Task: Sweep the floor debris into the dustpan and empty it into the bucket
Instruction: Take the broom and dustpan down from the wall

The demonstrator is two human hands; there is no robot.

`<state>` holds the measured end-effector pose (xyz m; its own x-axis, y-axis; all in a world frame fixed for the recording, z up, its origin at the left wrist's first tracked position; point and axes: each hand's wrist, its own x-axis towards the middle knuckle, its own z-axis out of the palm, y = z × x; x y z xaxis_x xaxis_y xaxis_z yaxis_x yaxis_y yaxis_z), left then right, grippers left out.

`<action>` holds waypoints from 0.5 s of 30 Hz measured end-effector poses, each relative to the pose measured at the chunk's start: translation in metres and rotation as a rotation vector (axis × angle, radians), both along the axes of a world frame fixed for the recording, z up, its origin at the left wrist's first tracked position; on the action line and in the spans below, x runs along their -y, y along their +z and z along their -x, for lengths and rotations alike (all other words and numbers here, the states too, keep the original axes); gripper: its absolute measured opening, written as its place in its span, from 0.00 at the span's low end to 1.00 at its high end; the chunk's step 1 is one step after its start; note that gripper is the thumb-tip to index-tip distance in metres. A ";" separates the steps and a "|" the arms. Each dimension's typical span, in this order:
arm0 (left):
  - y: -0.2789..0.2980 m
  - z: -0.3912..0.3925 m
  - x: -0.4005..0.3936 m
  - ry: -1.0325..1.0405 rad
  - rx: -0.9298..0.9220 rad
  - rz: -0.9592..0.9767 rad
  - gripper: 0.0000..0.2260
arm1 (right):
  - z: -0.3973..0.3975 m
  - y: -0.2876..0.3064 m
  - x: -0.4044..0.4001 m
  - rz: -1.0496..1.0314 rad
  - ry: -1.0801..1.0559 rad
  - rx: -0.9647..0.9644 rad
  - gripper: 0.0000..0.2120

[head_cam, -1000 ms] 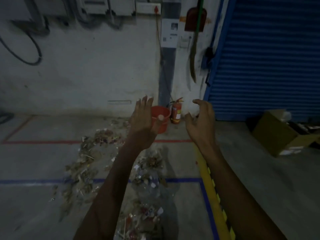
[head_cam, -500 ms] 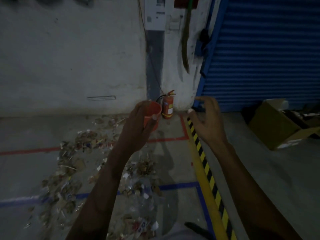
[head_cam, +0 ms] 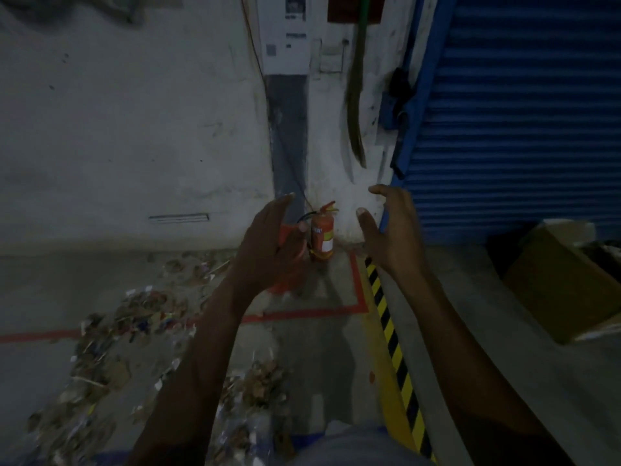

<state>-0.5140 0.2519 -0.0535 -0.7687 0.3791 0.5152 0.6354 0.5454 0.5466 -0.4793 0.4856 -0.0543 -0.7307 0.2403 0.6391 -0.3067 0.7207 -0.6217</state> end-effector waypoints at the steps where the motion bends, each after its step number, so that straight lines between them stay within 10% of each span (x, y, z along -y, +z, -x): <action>1: 0.002 0.018 -0.010 0.004 -0.005 -0.021 0.28 | 0.019 0.004 -0.012 -0.015 0.009 -0.005 0.16; 15: 0.027 0.278 -0.130 -0.063 -0.011 -0.158 0.31 | 0.277 0.033 -0.125 -0.035 0.015 -0.089 0.17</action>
